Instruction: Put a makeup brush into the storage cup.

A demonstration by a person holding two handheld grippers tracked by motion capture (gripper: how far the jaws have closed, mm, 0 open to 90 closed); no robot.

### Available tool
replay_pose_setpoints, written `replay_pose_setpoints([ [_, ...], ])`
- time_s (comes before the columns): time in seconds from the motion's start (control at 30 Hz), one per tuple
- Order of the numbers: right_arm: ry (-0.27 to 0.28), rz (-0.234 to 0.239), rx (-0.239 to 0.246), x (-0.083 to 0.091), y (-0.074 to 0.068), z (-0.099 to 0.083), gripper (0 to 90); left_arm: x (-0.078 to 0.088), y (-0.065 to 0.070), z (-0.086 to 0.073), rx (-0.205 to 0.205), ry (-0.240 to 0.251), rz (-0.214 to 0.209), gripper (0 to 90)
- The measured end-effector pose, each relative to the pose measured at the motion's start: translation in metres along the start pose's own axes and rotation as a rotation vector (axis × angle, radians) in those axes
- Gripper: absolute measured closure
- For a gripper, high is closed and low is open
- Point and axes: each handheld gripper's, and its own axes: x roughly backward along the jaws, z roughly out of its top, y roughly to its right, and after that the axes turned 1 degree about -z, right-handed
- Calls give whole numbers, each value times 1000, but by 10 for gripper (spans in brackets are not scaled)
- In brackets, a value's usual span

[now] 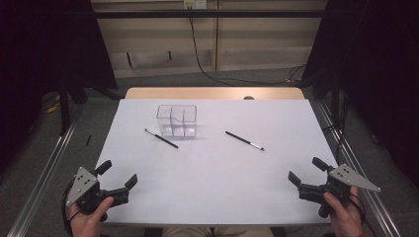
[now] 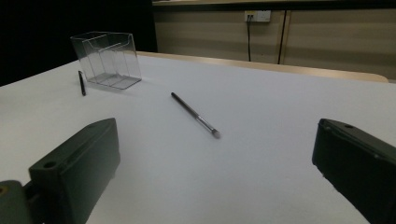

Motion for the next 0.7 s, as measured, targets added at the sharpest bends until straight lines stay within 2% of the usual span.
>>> replay_pose_setpoints([
  [0.07,2,-2,3,0,1,0,3,-1,1,1,-14,-1,4,28],
  [0.33,6,-4,-6,3,2,-1,5,-1,0,1,-11,5,8,28],
  [0.57,5,-3,-3,2,1,-1,1,0,1,2,-14,8,1,28],
  [0.7,3,2,-1,1,0,0,0,-1,2,3,-31,-1,-11,28],
])
